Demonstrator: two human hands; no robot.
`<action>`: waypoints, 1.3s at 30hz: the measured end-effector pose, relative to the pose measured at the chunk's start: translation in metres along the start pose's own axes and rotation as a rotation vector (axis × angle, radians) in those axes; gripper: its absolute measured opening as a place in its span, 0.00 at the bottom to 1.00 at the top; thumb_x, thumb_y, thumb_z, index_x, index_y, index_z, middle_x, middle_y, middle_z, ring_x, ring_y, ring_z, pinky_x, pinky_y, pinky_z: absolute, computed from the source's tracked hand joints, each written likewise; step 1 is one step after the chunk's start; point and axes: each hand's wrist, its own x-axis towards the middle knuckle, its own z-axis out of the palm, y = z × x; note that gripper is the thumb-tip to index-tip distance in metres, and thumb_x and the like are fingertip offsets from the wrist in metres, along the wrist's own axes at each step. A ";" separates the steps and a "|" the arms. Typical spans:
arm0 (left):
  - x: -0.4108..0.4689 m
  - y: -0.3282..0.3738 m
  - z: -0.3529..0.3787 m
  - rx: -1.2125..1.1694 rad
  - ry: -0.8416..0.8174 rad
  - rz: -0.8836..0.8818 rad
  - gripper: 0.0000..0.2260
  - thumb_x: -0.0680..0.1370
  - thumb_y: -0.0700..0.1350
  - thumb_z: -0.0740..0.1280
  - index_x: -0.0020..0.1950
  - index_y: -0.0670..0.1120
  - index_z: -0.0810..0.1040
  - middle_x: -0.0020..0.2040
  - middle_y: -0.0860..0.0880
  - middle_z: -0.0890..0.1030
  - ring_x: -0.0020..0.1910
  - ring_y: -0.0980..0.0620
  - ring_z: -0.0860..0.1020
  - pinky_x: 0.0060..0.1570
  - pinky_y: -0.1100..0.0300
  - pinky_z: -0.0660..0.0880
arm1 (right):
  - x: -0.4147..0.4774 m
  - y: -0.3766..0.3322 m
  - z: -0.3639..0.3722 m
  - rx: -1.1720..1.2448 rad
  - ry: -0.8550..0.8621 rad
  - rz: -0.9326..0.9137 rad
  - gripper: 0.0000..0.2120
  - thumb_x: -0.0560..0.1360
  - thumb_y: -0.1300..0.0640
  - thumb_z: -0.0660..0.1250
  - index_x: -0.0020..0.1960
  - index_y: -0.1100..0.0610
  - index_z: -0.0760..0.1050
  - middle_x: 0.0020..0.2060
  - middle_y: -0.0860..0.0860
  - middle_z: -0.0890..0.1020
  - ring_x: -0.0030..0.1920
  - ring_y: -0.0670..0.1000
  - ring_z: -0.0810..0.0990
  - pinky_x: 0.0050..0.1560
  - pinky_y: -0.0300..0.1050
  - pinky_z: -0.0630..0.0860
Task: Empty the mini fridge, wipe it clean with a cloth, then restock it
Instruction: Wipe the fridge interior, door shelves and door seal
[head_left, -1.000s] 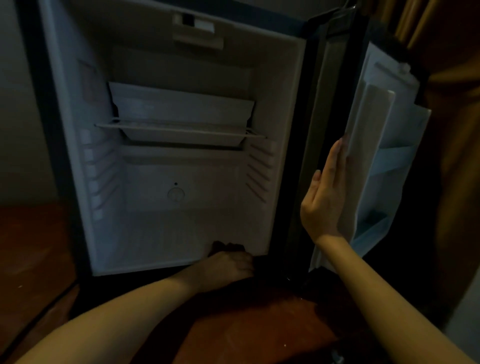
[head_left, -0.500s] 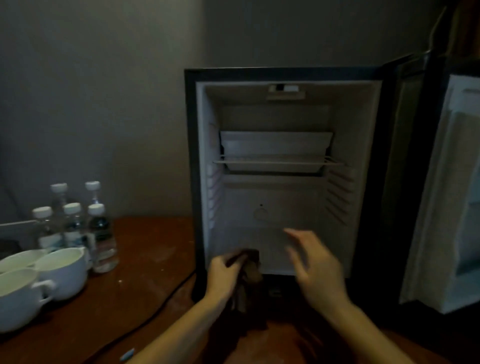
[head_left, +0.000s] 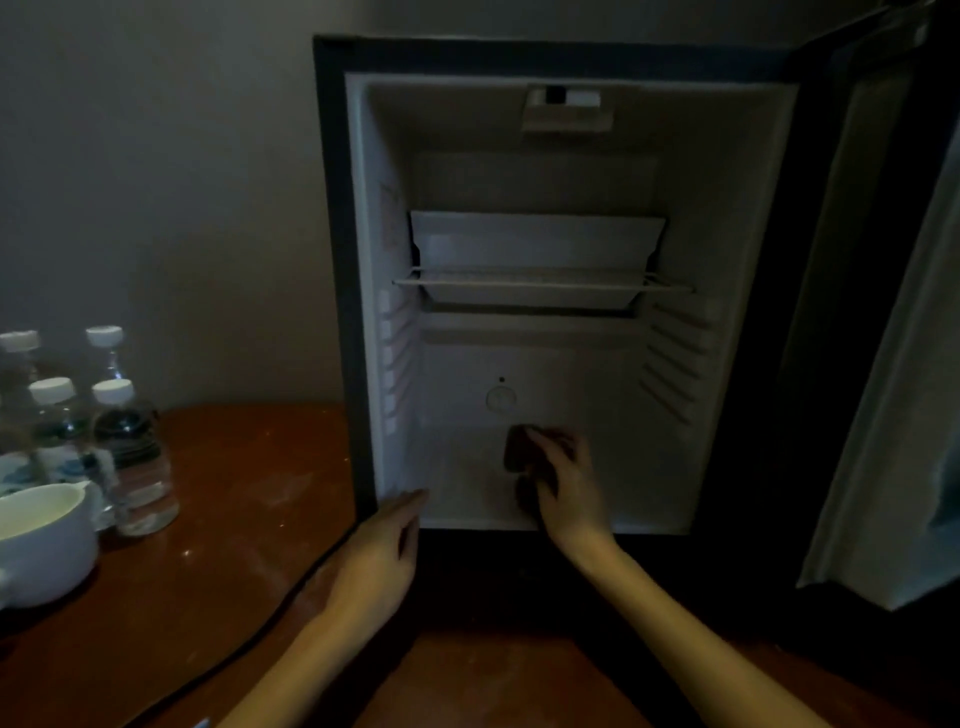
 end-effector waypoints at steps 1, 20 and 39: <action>0.005 0.000 0.004 0.021 0.004 0.007 0.19 0.81 0.38 0.60 0.72 0.50 0.71 0.72 0.53 0.70 0.72 0.58 0.63 0.68 0.69 0.56 | 0.002 0.002 0.005 -0.091 -0.130 -0.068 0.24 0.77 0.65 0.63 0.72 0.54 0.68 0.70 0.55 0.66 0.67 0.55 0.70 0.68 0.38 0.63; 0.025 -0.013 0.020 0.118 0.044 0.139 0.18 0.70 0.33 0.72 0.59 0.43 0.81 0.60 0.45 0.80 0.53 0.45 0.82 0.46 0.55 0.79 | 0.126 0.012 0.112 -0.031 -0.461 -0.182 0.18 0.74 0.73 0.61 0.59 0.63 0.81 0.60 0.58 0.81 0.62 0.55 0.77 0.69 0.50 0.68; 0.016 -0.002 0.021 0.012 -0.035 -0.053 0.38 0.78 0.34 0.58 0.78 0.47 0.36 0.79 0.53 0.39 0.70 0.47 0.68 0.57 0.61 0.72 | 0.088 -0.005 0.090 0.176 -0.632 -0.161 0.25 0.71 0.80 0.55 0.63 0.66 0.77 0.63 0.58 0.78 0.63 0.52 0.77 0.60 0.33 0.74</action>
